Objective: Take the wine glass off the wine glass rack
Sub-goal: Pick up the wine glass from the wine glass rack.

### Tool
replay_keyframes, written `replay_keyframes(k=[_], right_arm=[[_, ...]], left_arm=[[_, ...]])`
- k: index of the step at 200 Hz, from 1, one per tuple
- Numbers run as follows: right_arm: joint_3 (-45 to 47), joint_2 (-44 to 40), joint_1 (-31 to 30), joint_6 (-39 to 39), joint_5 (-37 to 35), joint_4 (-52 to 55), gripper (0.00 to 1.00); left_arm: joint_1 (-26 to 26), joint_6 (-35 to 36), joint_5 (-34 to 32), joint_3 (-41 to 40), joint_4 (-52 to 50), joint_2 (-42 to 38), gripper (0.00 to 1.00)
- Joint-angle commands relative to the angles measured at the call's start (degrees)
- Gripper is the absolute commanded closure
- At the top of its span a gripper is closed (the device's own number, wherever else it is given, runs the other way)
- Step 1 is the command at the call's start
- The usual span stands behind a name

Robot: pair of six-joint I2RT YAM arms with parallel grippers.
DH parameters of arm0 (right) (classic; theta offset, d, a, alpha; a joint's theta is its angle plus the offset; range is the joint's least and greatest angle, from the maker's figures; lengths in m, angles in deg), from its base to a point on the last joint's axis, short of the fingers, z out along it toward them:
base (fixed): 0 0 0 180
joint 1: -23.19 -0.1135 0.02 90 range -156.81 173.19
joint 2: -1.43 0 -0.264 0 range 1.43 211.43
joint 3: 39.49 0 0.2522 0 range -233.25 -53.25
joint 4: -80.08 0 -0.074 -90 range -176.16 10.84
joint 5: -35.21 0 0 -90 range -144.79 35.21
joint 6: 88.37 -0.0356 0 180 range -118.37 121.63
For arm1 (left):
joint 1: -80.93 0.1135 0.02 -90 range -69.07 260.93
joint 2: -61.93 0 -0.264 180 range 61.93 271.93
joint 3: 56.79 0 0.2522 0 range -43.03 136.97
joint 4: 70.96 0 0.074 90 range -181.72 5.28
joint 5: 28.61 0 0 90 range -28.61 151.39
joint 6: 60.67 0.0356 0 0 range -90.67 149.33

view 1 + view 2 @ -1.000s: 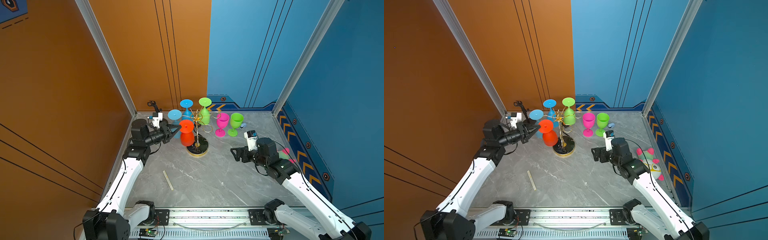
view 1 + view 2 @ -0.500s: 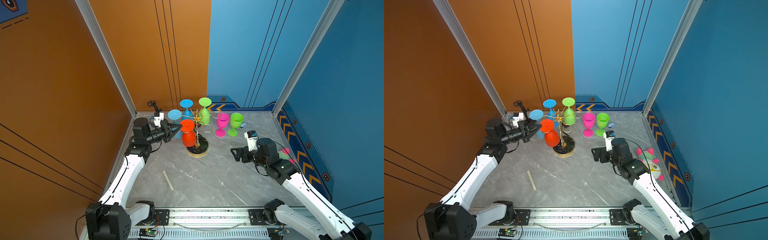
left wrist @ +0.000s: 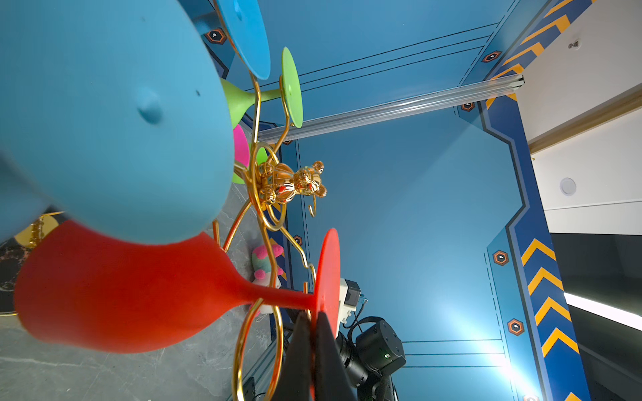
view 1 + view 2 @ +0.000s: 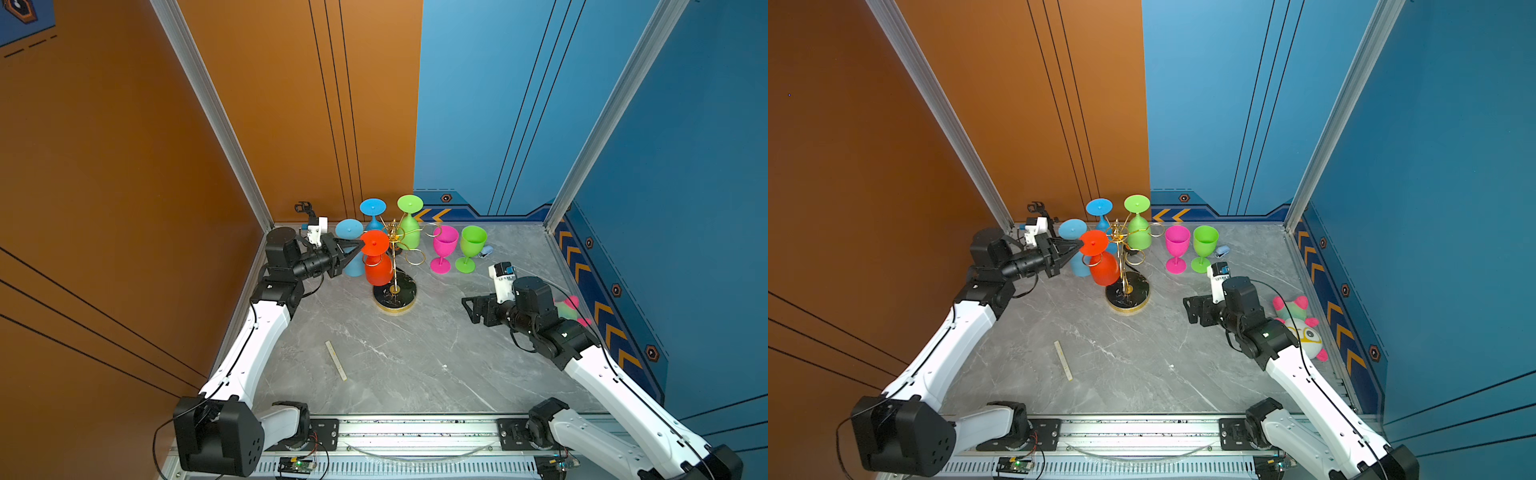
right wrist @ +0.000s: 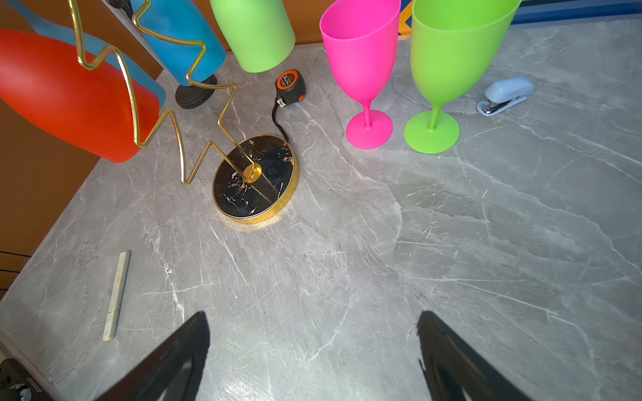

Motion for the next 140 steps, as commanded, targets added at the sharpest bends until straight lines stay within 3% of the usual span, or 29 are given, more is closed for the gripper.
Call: replay_keyframes(k=[1,140], right_arm=[[0.8,-0.9,-0.4,-0.9,-1.0,1.0,0.06],[2.0,-2.3,-0.3,-1.4,-1.4,1.3,0.06]], left_arm=[[0.7,-0.2,1.3,1.8,1.1,0.6,1.0],[4.2,1.2,-1.4,-0.5,-2.6,-4.3,1.0]])
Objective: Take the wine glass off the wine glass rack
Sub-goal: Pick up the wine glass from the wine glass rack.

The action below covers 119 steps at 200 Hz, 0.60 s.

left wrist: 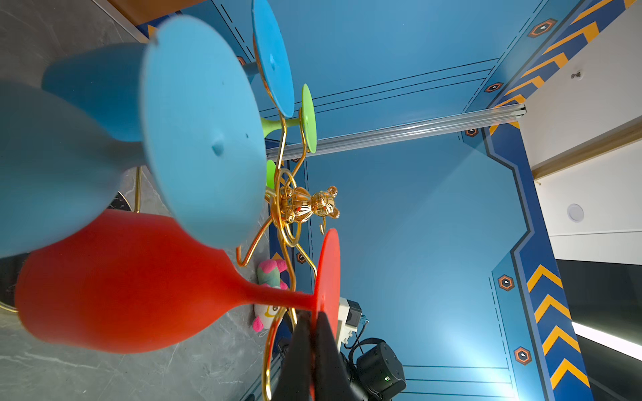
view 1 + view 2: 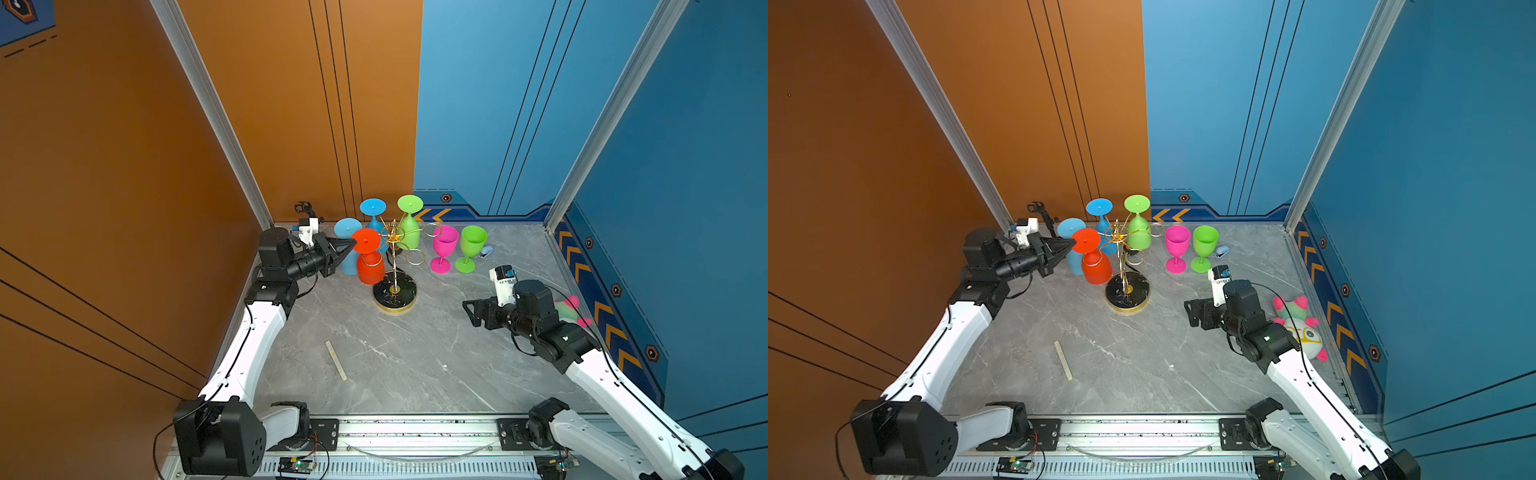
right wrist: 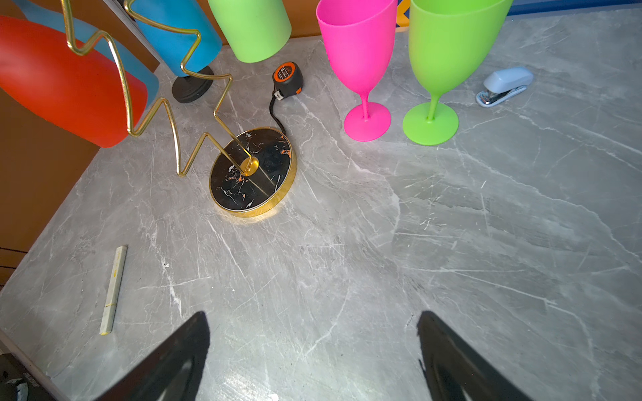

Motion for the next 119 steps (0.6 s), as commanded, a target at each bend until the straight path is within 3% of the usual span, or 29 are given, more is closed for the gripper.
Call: replay_keyframes(k=[1,119], right_arm=[[0.6,-0.9,-0.3,-1.3,-1.3,0.9,0.06],[0.7,-1.1,-0.4,-2.2,-1.1,0.8,0.06]], left_arm=[[0.8,1.1,-0.2,-0.5,-0.6,-2.9,1.0],[6.8,3.0,4.1,-9.3,-4.2,-15.6,1.0]])
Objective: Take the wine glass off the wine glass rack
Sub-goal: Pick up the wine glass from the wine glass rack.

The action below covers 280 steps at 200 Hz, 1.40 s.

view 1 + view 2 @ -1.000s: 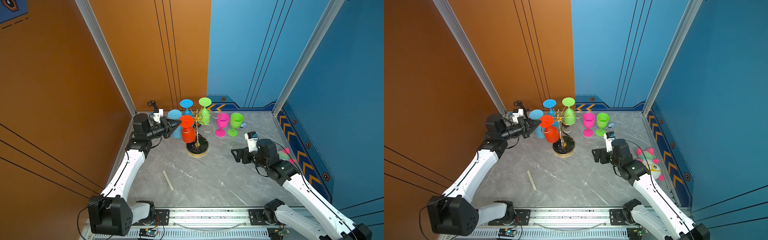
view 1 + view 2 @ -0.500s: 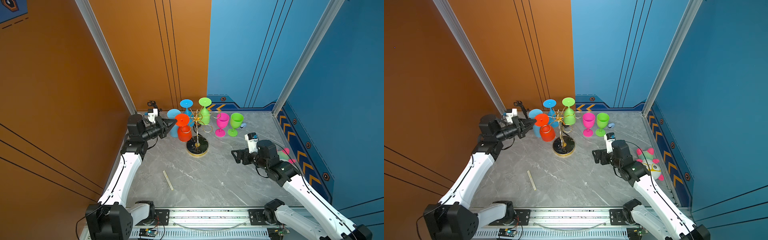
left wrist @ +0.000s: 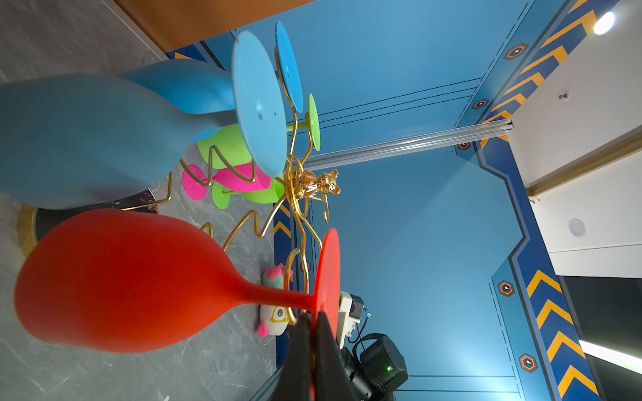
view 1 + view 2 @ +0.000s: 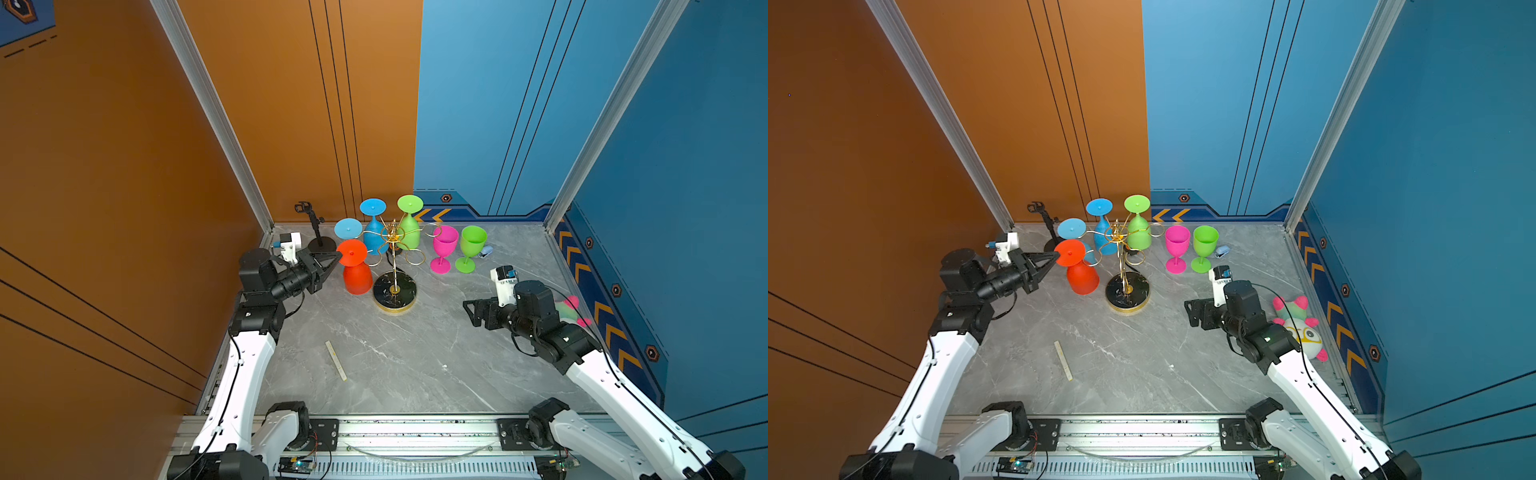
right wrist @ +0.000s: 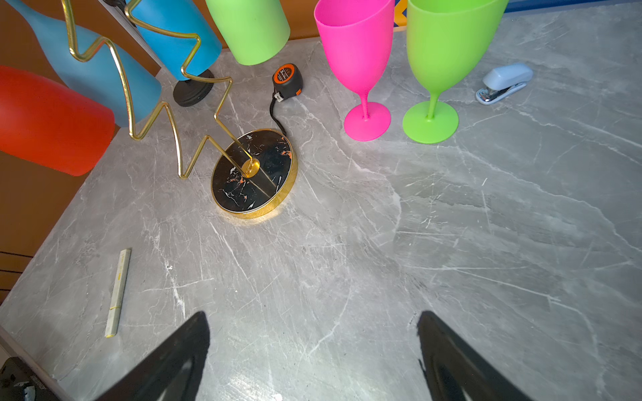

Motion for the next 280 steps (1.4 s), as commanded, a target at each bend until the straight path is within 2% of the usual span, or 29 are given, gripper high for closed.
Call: replay_keyframes(k=[1,64,104,124,164,205,239,280], right_arm=[[0.5,-0.7,-0.4,-1.1,-1.1,0.7,0.06],[0.3,0.1,-0.6,-1.6,-0.8,0.6,0.06],[-0.4,1.1,-0.6,-2.5,-0.8,1.0,0.07],[-1.0,2.0,-0.6,-2.8,-0.9,1.9,0.08],[-3.1,3.8,-0.6,-3.5,-2.4,5.2,0.08],[-5.1,6.2,-0.3,-4.4,-3.7,8.0,0.08],[-6.3,8.5,0.4,-5.3,-3.8,9.3,0.08],[-8.9,11.1,0.8,-5.2,-4.3,12.6,0.09]], left_arm=[[1.0,2.3,3.3,-1.3,-0.6,-3.2,1.0],[0.6,5.8,9.4,-5.8,-0.6,-9.1,1.0],[-2.2,7.4,11.4,-7.2,-0.6,-10.5,1.0],[-6.0,9.3,10.7,-7.0,-0.6,-10.1,1.0],[-17.3,14.8,7.3,-5.0,-2.0,-6.5,1.0],[-26.4,27.5,2.1,0.5,-11.8,-3.4,1.0],[-32.8,34.0,0.3,3.4,-16.1,0.2,1.0],[-40.6,49.2,-6.7,4.2,-20.4,0.1,1.0]])
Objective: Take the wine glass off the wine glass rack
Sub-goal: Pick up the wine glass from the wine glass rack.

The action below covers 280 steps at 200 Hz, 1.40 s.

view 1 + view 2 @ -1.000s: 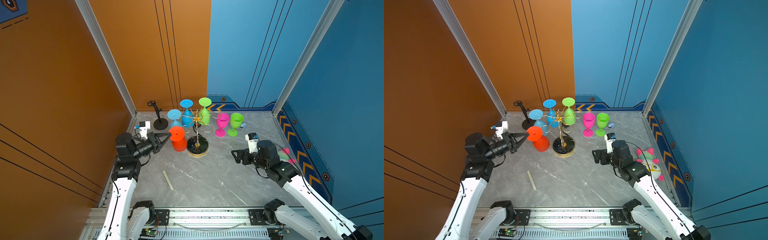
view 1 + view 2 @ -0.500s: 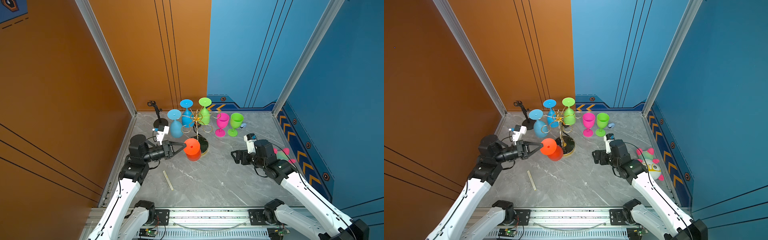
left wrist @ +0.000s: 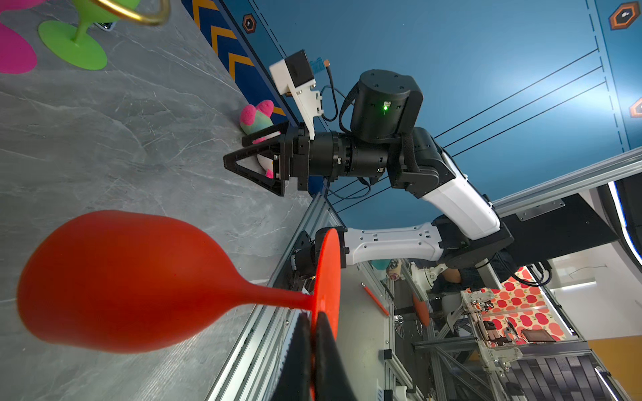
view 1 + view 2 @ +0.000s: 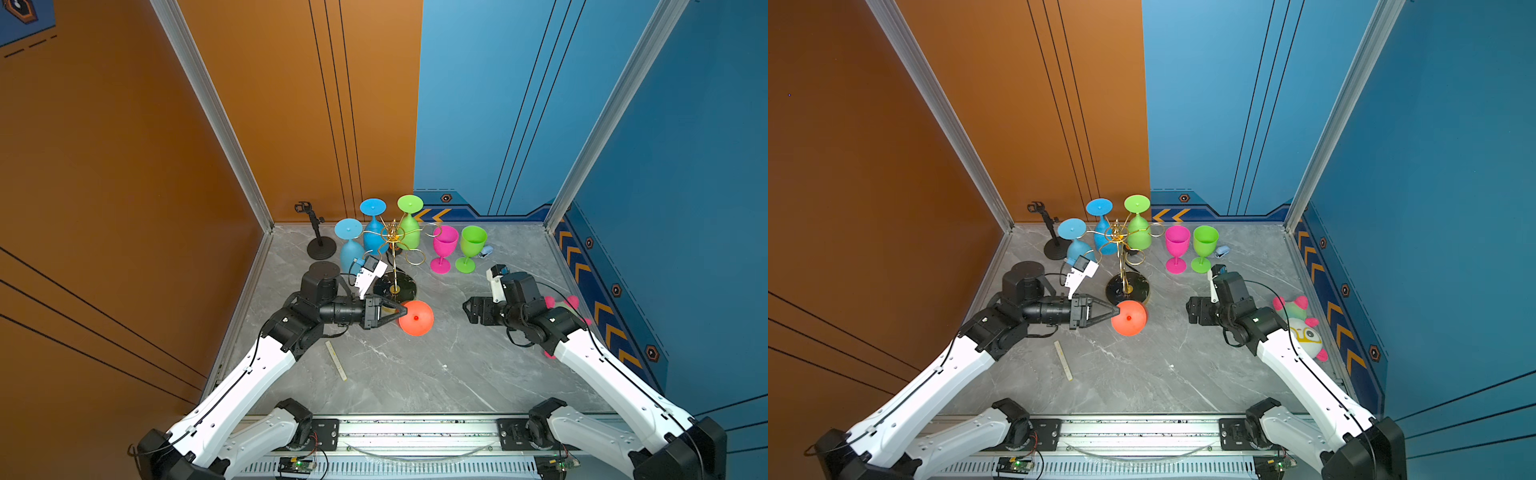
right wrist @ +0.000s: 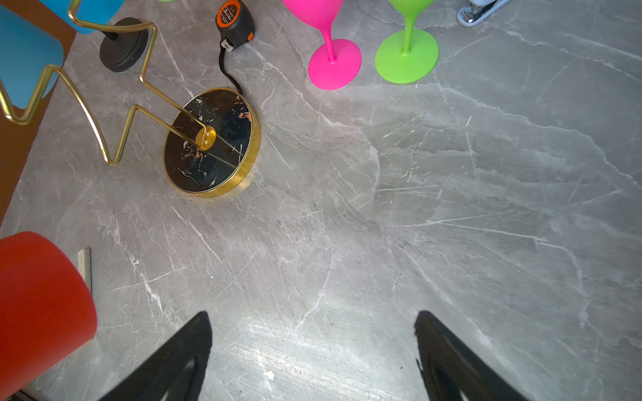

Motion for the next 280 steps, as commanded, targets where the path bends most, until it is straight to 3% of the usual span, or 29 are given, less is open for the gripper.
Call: replay_keyframes(k=[1,121,179,245,280], right_arm=[[-3.1,1.5,0.4,-0.7,-1.7,4.4,0.09],[-12.1,10.4,0.3,2.5,1.0,11.1,0.1],[-16.8,13.8,-0.6,3.5,3.7,13.0,0.1],[-25.8,19.5,-2.3,5.5,7.8,17.4,0.12],[-30.3,22.5,-2.3,5.0,9.1,19.1,0.12]], left_arm=[[-3.6,12.5,-5.3,1.6,-4.1,-0.7,1.0],[-24.2,54.2,-41.2,-7.6,-6.6,-1.6,1.0],[-30.2,65.8,-51.6,-13.3,-2.1,-0.5,1.0],[-39.2,81.5,-68.2,-19.3,9.2,1.1,1.0],[-40.9,88.1,-72.4,-21.3,13.1,1.4,1.0]])
